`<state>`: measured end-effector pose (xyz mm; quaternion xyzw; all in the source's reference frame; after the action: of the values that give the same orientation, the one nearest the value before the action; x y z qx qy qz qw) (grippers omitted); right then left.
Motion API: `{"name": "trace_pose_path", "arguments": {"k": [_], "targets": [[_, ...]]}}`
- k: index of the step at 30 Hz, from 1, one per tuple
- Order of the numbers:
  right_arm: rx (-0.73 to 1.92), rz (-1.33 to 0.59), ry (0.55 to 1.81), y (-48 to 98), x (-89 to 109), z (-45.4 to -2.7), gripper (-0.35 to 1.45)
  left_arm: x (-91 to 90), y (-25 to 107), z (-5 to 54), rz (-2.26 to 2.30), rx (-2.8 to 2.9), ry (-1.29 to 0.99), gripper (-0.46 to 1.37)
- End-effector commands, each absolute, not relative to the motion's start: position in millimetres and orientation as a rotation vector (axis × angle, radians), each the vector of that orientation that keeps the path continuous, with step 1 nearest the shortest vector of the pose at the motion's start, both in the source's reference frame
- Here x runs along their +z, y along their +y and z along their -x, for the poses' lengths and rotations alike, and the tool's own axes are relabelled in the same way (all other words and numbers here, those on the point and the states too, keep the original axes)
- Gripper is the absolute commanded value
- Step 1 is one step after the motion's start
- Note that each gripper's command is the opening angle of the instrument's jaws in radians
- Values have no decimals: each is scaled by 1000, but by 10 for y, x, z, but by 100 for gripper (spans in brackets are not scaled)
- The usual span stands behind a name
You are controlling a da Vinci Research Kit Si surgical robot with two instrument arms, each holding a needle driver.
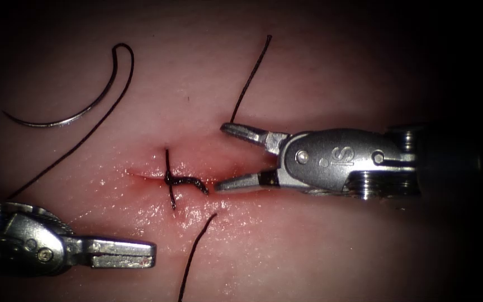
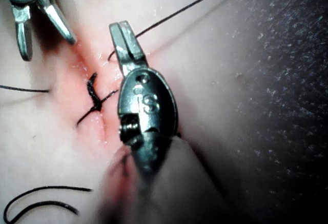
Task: Wound Closure
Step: Use the left gripper to grab a long length of suture
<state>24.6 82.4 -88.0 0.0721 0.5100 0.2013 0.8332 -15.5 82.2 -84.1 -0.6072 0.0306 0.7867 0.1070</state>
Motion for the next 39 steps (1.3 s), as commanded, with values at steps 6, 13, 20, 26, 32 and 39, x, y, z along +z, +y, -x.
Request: {"name": "trace_pose_path", "arguments": {"k": [6,13,20,26,32,39], "targets": [[424,-154,1081,824,-881,-246,77,-842,822,156,1789,2320,94,-35],[425,-155,1081,824,-883,-246,81,-841,823,156,1787,2341,143,55],[425,-156,1081,824,-884,-245,85,-840,823,156,1744,2405,314,82],[424,-157,1082,823,-884,-245,86,-838,824,159,1653,2603,436,89],[424,-157,1083,822,-885,-245,85,-824,818,168,1602,2735,477,91],[422,-158,1084,821,-886,-244,81,-791,803,189,1554,2851,458,86]]}}
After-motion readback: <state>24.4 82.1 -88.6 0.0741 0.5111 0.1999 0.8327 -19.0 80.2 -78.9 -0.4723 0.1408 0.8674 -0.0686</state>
